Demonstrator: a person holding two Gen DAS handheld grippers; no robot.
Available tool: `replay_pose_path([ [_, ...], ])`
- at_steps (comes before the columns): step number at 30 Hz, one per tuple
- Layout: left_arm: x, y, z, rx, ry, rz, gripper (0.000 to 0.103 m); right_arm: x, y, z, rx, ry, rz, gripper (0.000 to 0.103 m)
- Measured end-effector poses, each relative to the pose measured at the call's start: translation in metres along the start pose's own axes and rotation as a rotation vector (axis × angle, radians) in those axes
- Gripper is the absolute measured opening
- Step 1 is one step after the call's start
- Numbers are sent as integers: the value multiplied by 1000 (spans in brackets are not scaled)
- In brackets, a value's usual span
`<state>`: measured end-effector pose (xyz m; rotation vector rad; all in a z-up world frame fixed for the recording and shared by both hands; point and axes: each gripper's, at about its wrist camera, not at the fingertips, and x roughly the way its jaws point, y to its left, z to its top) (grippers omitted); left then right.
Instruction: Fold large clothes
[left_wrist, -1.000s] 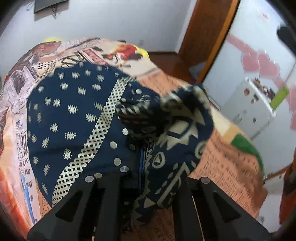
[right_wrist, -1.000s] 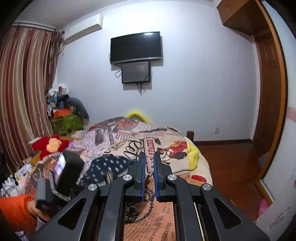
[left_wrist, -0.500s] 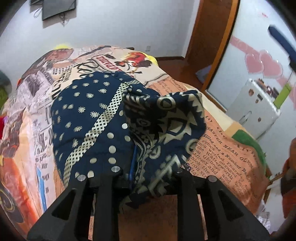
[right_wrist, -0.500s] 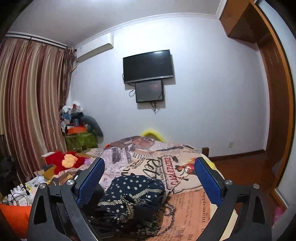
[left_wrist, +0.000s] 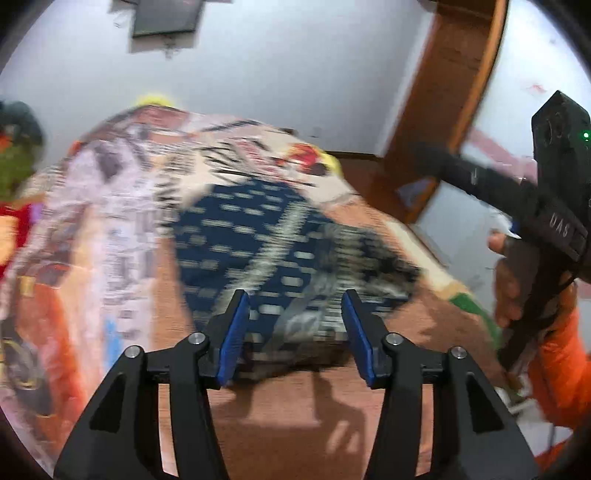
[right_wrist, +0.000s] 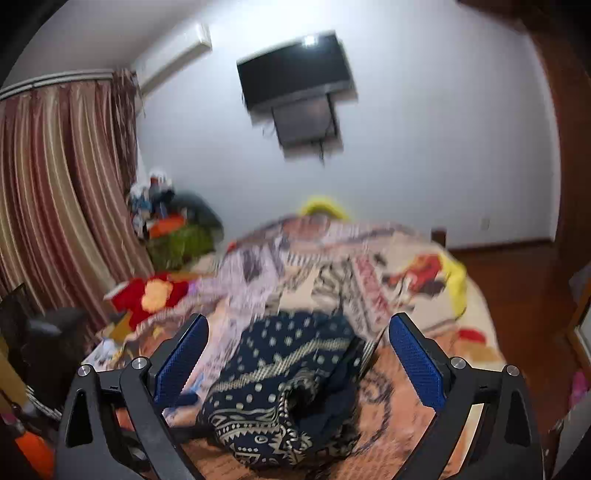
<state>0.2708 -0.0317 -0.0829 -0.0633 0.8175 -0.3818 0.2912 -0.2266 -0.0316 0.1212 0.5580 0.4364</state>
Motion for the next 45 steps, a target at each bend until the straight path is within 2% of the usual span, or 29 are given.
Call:
replay_pose_path([
  [2, 4, 15, 0, -7, 9, 86, 52, 22, 1, -4, -10, 75, -1, 98],
  [6, 29, 41, -4, -52, 72, 128, 52, 71, -6, -18, 1, 256, 10, 98],
  [9, 55, 50, -12, -99, 143, 93, 52, 100, -21, -35, 39, 384, -14, 98],
  [12, 67, 47, -19, -109, 152, 60, 52, 117, -40, -50, 68, 491, -48, 98],
  [16, 83, 45, -27, -130, 199, 2, 56, 128, -65, -74, 37, 604, -73, 98],
  [19, 87, 38, -32, -86, 198, 36, 61, 129, -77, -85, 26, 645, -64, 98],
  [24, 81, 38, -34, -75, 200, 36, 61, 122, -88, -87, 59, 664, -38, 99],
  [28, 69, 44, -26, -86, 187, 49, 60, 112, -80, -75, 55, 639, -24, 99],
  [31, 59, 44, -18, -61, 150, 92, 60, 103, -72, -57, 47, 589, -15, 100],
  [37, 46, 47, 2, -44, 71, 121, 60, 96, -60, -25, 66, 493, 15, 99],
  [41, 53, 55, 15, -50, 63, 143, 61, 105, -56, -13, 78, 459, 25, 100],
  [45, 73, 72, 24, -107, 97, 137, 61, 126, -61, -16, 99, 488, 34, 99],
])
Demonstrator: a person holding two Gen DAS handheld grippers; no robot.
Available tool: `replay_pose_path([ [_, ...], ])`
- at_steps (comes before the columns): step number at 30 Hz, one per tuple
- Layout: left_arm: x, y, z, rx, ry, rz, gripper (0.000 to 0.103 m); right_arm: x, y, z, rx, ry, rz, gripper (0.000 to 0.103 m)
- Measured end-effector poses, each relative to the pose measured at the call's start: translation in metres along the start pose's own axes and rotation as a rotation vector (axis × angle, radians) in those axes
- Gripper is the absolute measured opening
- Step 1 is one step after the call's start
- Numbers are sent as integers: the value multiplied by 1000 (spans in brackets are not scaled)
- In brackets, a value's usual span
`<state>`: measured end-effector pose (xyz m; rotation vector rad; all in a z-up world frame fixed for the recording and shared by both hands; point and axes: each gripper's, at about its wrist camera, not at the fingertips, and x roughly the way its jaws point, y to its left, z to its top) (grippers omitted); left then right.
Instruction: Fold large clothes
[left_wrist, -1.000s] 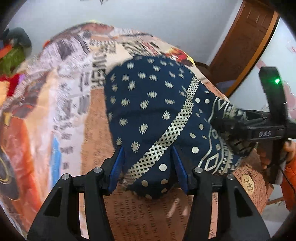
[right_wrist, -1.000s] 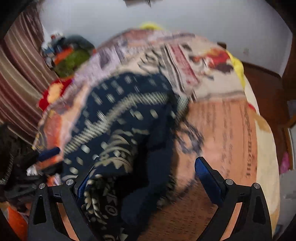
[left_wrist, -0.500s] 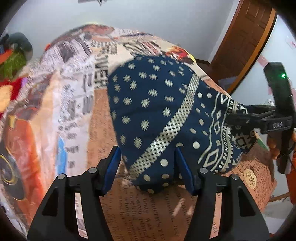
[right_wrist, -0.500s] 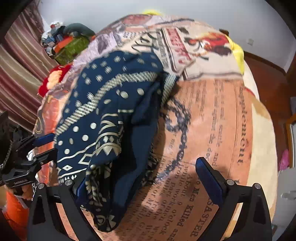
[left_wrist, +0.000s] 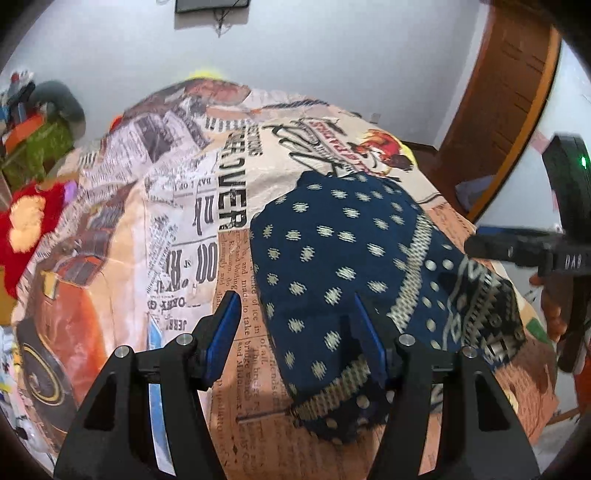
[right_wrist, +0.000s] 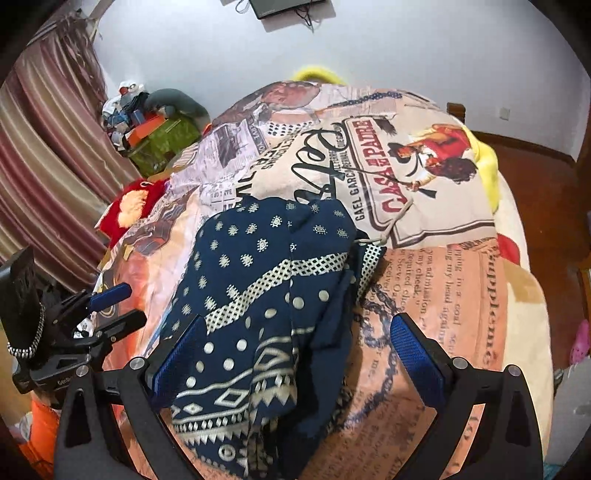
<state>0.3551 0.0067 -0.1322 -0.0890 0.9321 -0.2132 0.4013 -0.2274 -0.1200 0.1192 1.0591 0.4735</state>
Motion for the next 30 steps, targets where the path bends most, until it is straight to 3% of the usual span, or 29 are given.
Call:
replay_pose_path([
  [7, 47, 21, 8, -166, 128, -183, 62, 49, -23, 0, 77, 115, 40, 99],
  [15, 80, 38, 10, -317, 176, -319, 89, 93, -43, -2, 178, 234, 209, 100],
  [19, 96, 44, 8, -370, 205, -385, 98, 101, -46, -2, 170, 241, 257, 100],
  [26, 122, 54, 5, -478, 271, -506, 101, 116, -38, 8, 151, 246, 299, 97],
  [29, 126, 56, 3, -485, 281, -544, 99, 122, -35, 13, 175, 244, 333, 86],
  [30, 124, 54, 3, -473, 276, -544, 94, 123, -34, 13, 186, 240, 344, 81],
])
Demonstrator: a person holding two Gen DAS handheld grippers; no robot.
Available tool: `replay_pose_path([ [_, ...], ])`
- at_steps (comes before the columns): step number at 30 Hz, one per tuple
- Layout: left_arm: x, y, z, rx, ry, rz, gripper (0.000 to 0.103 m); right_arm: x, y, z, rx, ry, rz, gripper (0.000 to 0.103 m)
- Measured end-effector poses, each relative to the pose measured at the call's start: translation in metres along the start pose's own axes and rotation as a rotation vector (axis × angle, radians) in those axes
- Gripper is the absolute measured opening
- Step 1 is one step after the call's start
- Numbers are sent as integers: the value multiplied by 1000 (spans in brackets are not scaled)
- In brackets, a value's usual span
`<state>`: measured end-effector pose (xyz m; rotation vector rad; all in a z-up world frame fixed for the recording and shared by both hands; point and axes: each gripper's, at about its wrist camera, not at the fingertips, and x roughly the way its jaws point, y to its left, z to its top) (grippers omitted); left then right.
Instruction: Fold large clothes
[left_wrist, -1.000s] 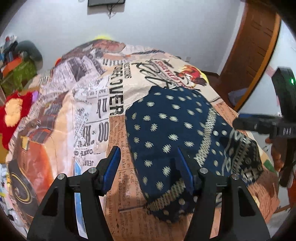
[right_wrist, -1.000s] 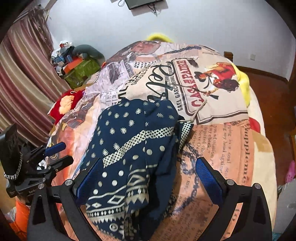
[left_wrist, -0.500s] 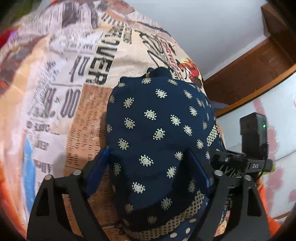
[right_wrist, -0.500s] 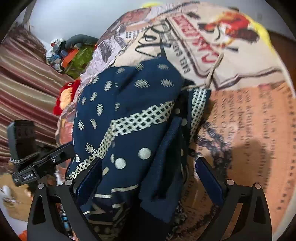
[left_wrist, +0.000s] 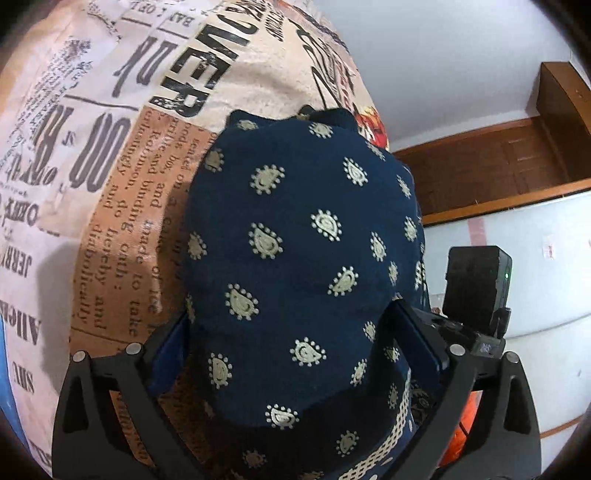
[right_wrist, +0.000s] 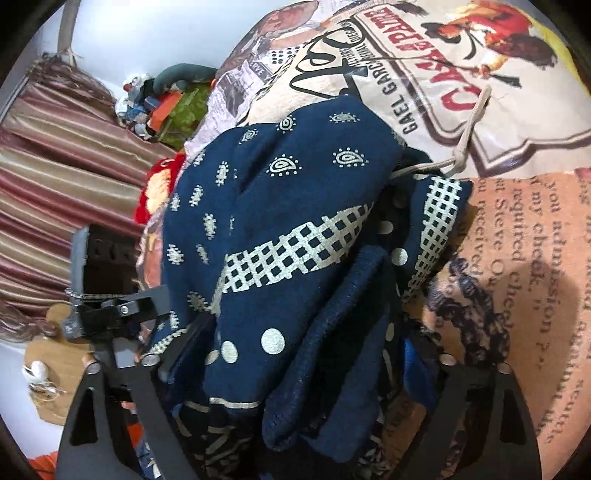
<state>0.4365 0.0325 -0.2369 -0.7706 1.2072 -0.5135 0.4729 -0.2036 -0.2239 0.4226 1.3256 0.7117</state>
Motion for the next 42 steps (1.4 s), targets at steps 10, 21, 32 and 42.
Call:
replay_pose_path([
  [10, -38, -30, -9, 127, -63, 43, 71, -6, 32, 2, -40, -40, -21, 41],
  [21, -144, -49, -15, 211, -236, 37, 71, -30, 119, 13, -178, -144, 6, 41],
  [32, -244, -17, -18, 195, -355, 101, 71, 0, 221, 17, -295, -164, 71, 41],
  [42, -242, 83, -18, 28, -295, 144, 71, 99, 238, 4, -242, -13, 58, 41],
])
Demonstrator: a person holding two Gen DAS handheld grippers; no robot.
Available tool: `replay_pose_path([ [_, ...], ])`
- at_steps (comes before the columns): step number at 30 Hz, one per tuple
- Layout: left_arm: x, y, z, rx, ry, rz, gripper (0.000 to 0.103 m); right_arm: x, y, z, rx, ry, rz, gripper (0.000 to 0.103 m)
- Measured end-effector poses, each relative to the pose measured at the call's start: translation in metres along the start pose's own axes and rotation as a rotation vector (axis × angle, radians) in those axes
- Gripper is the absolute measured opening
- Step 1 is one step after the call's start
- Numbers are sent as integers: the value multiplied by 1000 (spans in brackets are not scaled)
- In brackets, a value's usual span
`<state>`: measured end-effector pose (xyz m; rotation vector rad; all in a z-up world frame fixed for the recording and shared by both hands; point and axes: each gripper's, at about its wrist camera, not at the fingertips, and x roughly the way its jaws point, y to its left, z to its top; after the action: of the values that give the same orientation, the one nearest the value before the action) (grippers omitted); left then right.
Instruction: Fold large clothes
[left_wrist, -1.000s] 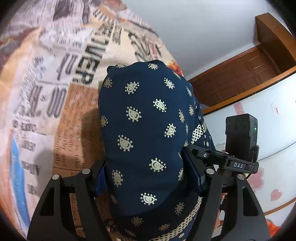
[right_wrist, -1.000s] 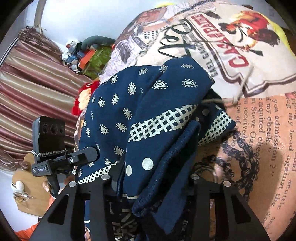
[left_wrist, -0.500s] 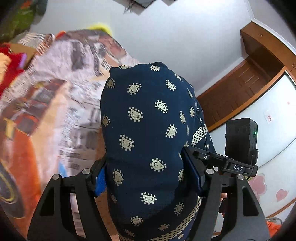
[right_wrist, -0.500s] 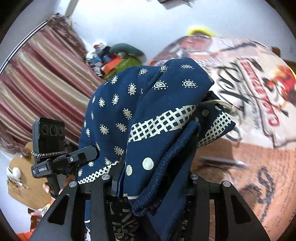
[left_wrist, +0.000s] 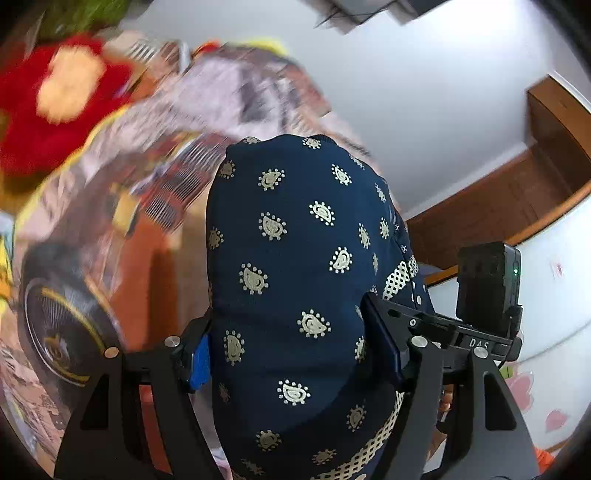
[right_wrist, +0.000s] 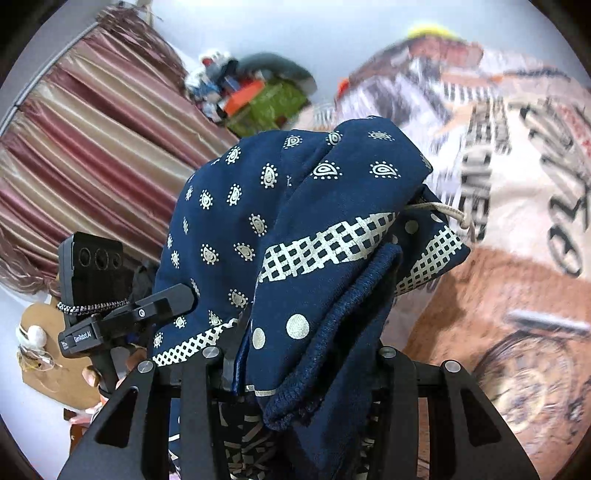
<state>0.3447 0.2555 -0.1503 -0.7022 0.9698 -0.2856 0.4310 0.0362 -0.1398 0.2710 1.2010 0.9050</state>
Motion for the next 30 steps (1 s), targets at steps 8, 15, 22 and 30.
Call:
replay_pose_path([
  [8, 61, 61, -27, -90, 133, 19, 71, 69, -39, -25, 73, 144, -77, 41],
  [15, 69, 80, -44, -105, 126, 8, 74, 84, -56, -34, 52, 194, -118, 45],
  [22, 26, 49, -53, 39, 38, 245, 74, 47, -39, -42, -102, 173, -218, 63],
  [30, -4, -14, -86, 351, -89, 534, 74, -9, 28, -53, -380, 9, -313, 63],
])
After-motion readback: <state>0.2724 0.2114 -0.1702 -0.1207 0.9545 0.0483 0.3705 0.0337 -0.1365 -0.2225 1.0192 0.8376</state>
